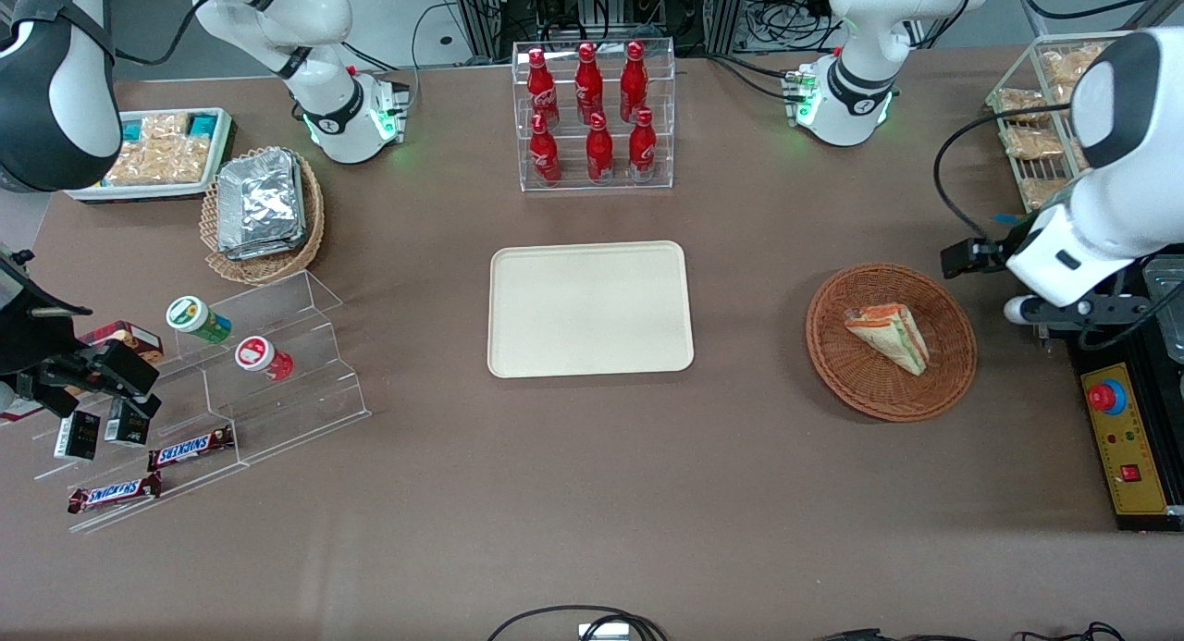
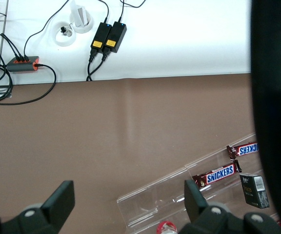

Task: Place sandwich from basket to tray
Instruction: 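Move the left gripper over the sandwich in the wicker basket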

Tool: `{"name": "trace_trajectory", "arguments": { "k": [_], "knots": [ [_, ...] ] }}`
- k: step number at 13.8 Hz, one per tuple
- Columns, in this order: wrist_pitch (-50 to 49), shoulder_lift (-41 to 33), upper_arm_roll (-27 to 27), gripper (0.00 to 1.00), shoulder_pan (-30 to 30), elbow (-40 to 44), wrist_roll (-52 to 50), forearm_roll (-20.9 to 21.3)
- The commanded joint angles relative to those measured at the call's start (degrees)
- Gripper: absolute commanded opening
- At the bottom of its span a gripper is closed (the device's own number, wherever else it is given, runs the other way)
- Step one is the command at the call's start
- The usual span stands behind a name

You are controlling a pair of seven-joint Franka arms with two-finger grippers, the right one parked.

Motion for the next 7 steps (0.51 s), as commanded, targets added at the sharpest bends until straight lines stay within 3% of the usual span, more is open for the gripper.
{"name": "trace_trajectory", "arguments": {
  "k": [1,7],
  "knots": [
    [8.36,-3.5,0.12,1.0,-0.01,-9.84,-7.66,0.15],
    [25.34,-2.98,0.03,1.0,-0.09,-22.08,-22.62,0.16]
  ]
}}
